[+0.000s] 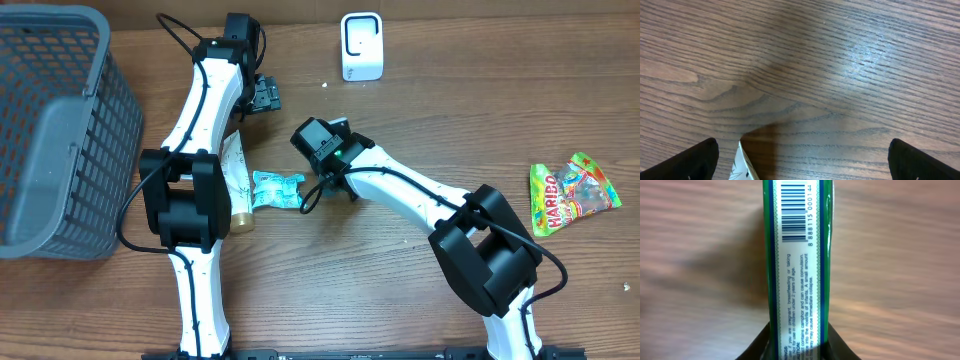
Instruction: Scan the item barcode
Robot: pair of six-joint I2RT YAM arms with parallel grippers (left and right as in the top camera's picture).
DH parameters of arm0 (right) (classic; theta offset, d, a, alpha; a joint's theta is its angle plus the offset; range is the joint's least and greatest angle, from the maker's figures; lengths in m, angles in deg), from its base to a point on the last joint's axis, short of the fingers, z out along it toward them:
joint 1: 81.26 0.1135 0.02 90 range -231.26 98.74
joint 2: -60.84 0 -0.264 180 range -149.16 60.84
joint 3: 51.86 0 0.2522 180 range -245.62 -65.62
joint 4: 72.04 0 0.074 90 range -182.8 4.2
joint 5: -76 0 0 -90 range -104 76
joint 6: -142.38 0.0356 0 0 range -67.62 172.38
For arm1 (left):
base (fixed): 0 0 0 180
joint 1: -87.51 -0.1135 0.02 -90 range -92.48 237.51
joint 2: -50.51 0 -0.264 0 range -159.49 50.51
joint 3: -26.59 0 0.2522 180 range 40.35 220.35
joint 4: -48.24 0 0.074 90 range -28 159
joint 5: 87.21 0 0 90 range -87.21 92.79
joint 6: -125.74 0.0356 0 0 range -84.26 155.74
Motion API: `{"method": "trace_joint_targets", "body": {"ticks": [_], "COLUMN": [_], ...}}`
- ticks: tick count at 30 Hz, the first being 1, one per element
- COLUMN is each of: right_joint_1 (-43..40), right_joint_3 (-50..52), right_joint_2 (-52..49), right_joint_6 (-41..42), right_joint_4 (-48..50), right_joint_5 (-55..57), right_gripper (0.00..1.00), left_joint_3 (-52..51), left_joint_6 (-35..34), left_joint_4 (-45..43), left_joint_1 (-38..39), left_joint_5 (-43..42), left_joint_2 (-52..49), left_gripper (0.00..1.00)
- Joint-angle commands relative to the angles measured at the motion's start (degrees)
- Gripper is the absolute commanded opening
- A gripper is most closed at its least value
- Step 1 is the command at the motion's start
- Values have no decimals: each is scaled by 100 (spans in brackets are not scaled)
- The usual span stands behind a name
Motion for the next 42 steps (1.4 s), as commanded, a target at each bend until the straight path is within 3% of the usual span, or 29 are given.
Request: {"method": "trace_joint_targets", "body": {"ticks": [1,6,9,13,14,17,19,24,33,38,42], "right_joint_1": [-4,-190,-188,-140,-131,-116,-98,31,-59,-918,-1917], "right_joint_3": [-59,131,131,131,131,120,107,94,-1150,-2057,-2157], "right_joint_2": [-11,-387,-686,-942,-951,-949,-949,-946,-651,-245,-249], "right_joint_6": [-243,-234,-278,-428,-455,-638,-817,-835,-396,-437,-883], "right_joint_4": [20,313,326,417,415,417,413,387,-710,-1126,-1134], "right_joint_5": [2006,2393,3110,3193,3191,3215,3211,3086,1178,-586,-2144], "right_gripper": [10,7,7,9,14,45,59,77,79,71,65], "left_joint_3": [4,4,4,4,4,4,4,4,4,4,4], "left_joint_6": [-59,-59,-59,-59,-59,-59,-59,-59,-59,-59,-59], "left_joint_4": [-17,-17,-17,-17,-15,-17,-17,-17,-17,-17,-17], "left_joint_1": [-22,-22,-22,-22,-22,-22,-22,-22,-22,-22,-22], "left_joint_5": [79,81,79,79,79,79,79,79,79,79,79], "left_joint_2": [-42,-42,-42,-42,-42,-42,-42,-42,-42,-42,-42], "left_gripper": [100,100,100,100,100,100,100,100,100,100,100]}}
